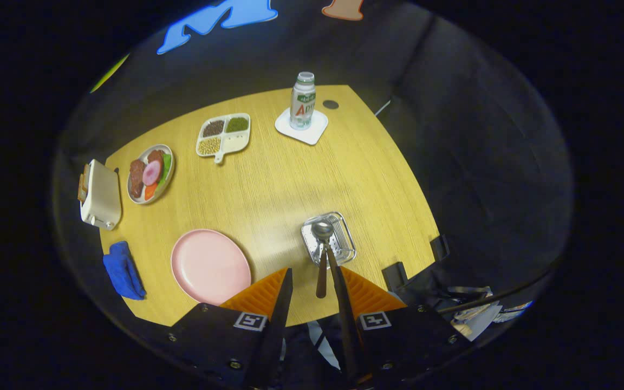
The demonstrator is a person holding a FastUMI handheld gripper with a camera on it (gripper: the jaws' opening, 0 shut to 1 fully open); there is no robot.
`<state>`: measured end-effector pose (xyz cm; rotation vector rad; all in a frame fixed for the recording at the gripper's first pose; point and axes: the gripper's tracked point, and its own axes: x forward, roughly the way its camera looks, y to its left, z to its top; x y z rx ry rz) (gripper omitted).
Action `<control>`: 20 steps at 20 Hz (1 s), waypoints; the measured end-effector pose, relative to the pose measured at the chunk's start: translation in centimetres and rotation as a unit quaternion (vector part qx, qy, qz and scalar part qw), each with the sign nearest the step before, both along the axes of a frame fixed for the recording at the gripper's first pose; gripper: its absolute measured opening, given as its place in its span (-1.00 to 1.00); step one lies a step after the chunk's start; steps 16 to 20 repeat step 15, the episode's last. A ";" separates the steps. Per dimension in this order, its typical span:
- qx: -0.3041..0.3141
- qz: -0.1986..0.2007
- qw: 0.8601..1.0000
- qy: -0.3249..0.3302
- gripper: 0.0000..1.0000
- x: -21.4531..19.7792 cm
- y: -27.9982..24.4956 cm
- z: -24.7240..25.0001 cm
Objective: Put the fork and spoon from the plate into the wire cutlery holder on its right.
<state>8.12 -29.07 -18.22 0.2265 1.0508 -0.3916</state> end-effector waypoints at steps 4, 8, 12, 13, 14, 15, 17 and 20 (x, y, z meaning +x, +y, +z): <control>-0.027 0.004 0.988 -0.153 -0.05 2.4 1.3 5.0; -0.049 0.020 0.947 -0.317 -0.05 3.4 3.2 12.3; -0.059 0.057 0.894 -0.441 -0.06 2.6 6.6 19.2; -0.058 0.068 0.882 -0.463 -0.06 2.3 7.6 20.5; -0.059 0.078 0.869 -0.485 -0.06 2.1 8.6 21.7; -0.059 0.088 0.857 -0.504 -0.06 1.6 9.5 22.9; -0.059 0.088 0.857 -0.504 -0.06 1.6 9.5 22.9; -0.059 0.088 0.857 -0.504 -0.06 1.6 9.5 22.9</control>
